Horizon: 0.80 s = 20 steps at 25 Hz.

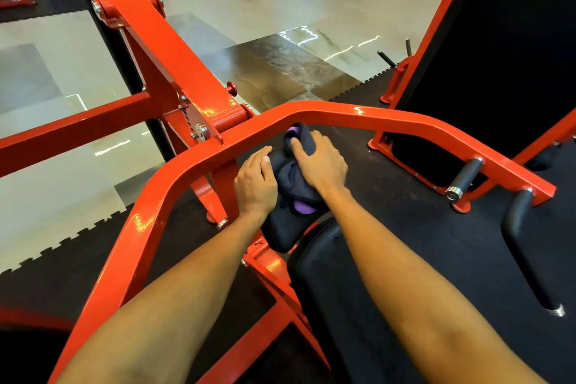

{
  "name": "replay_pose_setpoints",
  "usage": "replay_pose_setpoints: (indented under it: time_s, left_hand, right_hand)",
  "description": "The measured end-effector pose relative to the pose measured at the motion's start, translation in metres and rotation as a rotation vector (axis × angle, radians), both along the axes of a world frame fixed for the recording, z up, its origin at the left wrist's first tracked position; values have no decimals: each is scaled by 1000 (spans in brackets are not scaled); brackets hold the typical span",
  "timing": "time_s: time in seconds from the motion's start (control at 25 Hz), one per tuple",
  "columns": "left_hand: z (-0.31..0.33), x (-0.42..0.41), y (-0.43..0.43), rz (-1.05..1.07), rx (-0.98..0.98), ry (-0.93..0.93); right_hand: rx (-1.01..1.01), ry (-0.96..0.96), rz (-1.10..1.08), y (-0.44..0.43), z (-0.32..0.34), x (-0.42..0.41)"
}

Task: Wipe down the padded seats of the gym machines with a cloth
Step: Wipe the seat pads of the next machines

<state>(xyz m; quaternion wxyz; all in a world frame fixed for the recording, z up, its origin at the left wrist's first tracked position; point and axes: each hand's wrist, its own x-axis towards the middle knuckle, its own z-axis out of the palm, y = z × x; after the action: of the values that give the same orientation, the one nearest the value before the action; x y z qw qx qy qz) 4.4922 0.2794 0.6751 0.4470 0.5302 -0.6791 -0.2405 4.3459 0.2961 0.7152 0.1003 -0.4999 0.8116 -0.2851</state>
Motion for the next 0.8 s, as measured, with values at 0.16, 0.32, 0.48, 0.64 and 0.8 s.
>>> replay_pose_setpoints:
  time_s: [0.16,0.32,0.48,0.64,0.8]
  left_hand:
    - [-2,-2,0,15,-8,18]
    - [-2,-2,0,16,-4,9]
    - [-1,-2,0,9,1,11]
    - [1,-1,-3,6,-2,5]
    - [1,-3,0,16,-4,0]
  right_hand:
    - [80,-253,-267,45,-38,-26]
    - [74,-265,-471,24,-39,0]
    - [-54,-9,-288,47,-54,56]
    - [-91,-14,-106,78,-78,29]
    - [-9,-363,-362,53,-65,-11]
